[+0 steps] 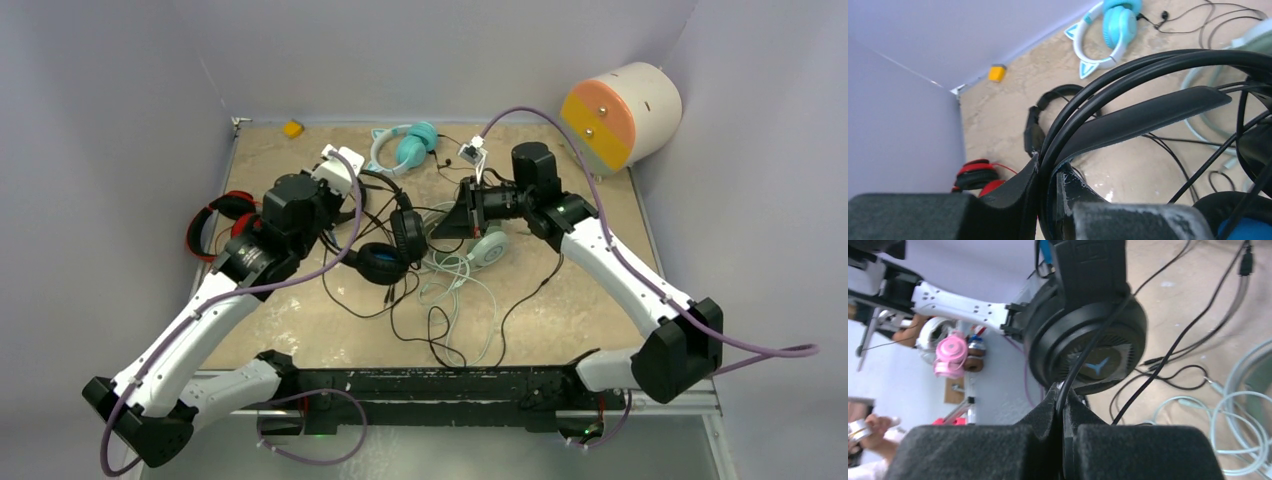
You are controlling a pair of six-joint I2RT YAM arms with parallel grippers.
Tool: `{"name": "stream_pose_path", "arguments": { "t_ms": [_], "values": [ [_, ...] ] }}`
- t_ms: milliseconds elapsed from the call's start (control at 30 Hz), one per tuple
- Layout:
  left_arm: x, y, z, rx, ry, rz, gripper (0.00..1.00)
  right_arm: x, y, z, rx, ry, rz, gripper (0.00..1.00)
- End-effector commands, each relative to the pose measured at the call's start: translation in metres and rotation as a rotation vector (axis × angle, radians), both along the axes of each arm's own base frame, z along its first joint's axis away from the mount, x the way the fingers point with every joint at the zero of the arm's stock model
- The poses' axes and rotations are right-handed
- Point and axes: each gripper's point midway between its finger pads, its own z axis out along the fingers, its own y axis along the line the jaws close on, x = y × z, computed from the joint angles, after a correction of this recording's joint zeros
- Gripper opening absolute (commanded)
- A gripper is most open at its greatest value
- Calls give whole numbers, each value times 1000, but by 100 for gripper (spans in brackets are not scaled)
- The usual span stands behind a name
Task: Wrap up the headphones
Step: Wrap the headphones cable around the headphones.
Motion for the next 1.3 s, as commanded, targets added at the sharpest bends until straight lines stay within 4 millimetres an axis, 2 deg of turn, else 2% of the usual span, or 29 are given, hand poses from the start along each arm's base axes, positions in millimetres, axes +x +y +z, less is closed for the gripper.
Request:
{"name": "stream_pose_path", "arguments": {
  "t_ms": [0, 200, 300, 467, 600, 700, 833, 1000, 1167, 1267],
  "values": [
    [18, 26, 35, 132, -190, 175, 0, -24, 9, 41, 179, 58, 166, 0],
    [22, 21, 47, 83, -263, 180, 0, -17, 21, 57, 227, 127, 152, 11],
    [22, 23, 50, 60, -284, 196, 0, -14, 30, 58, 232, 144, 135, 17],
    [17, 13, 45, -32, -279, 151, 0, -4, 51, 59, 253, 180, 91, 17],
    [14, 12, 39, -99, -272, 161, 0, -12, 77, 70, 271, 159, 106, 21],
    [13, 16, 39, -205, -260, 228, 0, -4, 88, 62, 246, 147, 56, 22],
    [13, 17, 30, -310, -201, 308, 0, 3, 99, 57, 244, 124, -5, 22],
    [13, 24, 17, -483, -142, 473, 0, -3, 113, 48, 219, 86, -15, 28],
    [12, 32, 11, -524, -108, 595, 0, -4, 107, 26, 158, 24, -71, 37],
    [9, 34, 13, -566, -124, 605, 0, -9, 102, 15, 135, 4, -62, 36]
  ]
}}
